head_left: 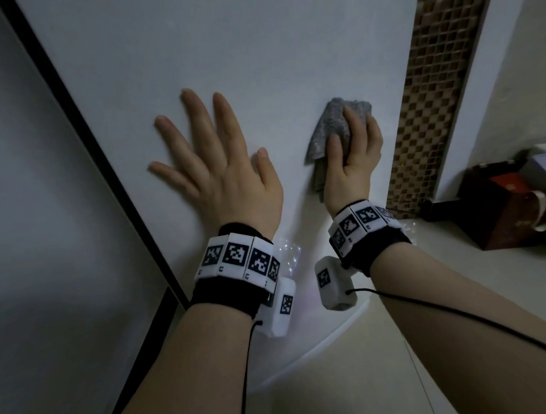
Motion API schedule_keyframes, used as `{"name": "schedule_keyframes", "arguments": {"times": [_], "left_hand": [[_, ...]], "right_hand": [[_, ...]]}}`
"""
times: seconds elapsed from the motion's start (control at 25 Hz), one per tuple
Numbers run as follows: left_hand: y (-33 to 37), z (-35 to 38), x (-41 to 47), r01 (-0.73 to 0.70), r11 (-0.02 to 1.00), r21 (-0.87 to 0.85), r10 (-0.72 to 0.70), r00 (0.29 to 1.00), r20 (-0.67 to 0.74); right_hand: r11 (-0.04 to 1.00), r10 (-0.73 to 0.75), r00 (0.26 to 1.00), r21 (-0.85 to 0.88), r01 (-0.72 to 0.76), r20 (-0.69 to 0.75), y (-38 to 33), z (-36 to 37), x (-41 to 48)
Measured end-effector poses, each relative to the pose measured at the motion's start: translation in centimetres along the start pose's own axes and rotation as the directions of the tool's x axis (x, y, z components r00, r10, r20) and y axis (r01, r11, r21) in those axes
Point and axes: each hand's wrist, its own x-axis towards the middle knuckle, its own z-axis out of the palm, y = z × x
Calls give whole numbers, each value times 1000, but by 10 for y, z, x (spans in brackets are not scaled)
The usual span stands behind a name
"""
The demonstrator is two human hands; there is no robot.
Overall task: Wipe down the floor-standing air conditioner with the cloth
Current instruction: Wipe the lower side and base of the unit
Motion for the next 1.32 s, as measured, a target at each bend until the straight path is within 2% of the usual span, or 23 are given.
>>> {"name": "schedule_keyframes", "arguments": {"times": [0.08,0.16,0.36,0.48,0.52,0.68,0.84,0.88,1.0,1.04,1.16,1.2,1.32], "left_hand": [[3,2,1,10,1000,3,-10,1000,-8],[9,3,2,14,1000,17,-13,1000,-11],[24,9,1,6,1000,25,-6,1000,7],[32,12,2,15,999,39,-15,1000,5],[34,13,3,19,999,42,-19,1000,3],[40,17,2,8,999,44,-8,1000,13],[47,20,0,12,999,50,-13,1000,19],[48,20,1,18,998,53,-19,1000,18],[50,21,2,30,998,53,-30,999,13],[51,21,2,34,998,54,-35,999,13],[55,23,2,41,998,55,-42,999,13],[55,24,2,44,998,55,-44,999,12],[56,25,2,46,997,58,-46,999,9]], "right_hand": [[994,-67,998,-87,67,-3,0,2,-4],[981,-166,984,-89,172,67,5,1,-8],[1000,-4,1000,2,4,10,10,-9,16],[986,-162,976,-10,166,144,15,-12,6],[985,-172,973,1,174,153,18,-15,11],[998,61,998,19,-61,21,14,-19,30],[989,-139,972,-16,144,190,20,-20,14],[991,-128,975,-11,132,180,24,-23,20],[998,50,996,27,-52,76,22,-26,34],[999,32,996,25,-34,87,21,-25,31],[988,-154,969,6,156,191,27,-26,24],[990,-141,975,17,140,173,29,-28,30],[997,65,997,45,-67,36,26,-29,47]]}}
